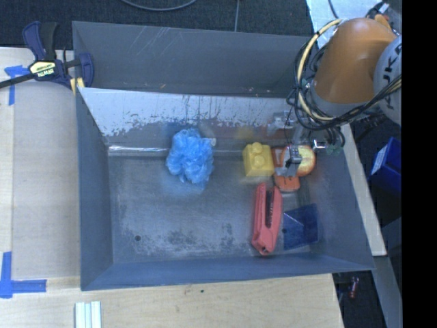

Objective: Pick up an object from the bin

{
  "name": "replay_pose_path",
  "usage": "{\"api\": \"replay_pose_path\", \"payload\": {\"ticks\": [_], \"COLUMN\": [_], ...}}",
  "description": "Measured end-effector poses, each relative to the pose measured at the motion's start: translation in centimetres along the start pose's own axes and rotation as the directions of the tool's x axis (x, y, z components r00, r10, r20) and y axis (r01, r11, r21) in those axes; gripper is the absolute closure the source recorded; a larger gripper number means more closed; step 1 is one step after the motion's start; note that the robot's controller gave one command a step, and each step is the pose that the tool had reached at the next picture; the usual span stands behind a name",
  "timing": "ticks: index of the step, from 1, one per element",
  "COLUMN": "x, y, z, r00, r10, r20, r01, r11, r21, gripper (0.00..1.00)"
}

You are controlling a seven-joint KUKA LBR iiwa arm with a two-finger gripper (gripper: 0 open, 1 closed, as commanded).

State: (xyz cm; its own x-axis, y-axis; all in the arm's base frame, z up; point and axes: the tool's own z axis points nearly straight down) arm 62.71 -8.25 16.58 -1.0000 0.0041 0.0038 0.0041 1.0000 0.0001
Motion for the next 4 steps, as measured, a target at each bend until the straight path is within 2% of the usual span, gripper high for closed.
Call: {"api": "replay_pose_path", "payload": {"ticks": [1,2,3,4], "x": [-0.1,8.2,8.9,9.4], "y": [0.0,-3.2,-2.0,-5.9], "z": [-0.5,9.8,2.7,6.7], "r00": [1.000,0.866,0.911,0.699], "r10": [-0.003,-0.500,-0.412,-0.716], "r20": [0.008,0.001,0.010,0.002], "r01": [0.003,0.500,0.412,0.716], "r11": [1.000,0.866,0.911,0.699], "r21": [0.001,0.001,0.005,0.001], "gripper": [0.00,0.00,0.00,0.00]}}
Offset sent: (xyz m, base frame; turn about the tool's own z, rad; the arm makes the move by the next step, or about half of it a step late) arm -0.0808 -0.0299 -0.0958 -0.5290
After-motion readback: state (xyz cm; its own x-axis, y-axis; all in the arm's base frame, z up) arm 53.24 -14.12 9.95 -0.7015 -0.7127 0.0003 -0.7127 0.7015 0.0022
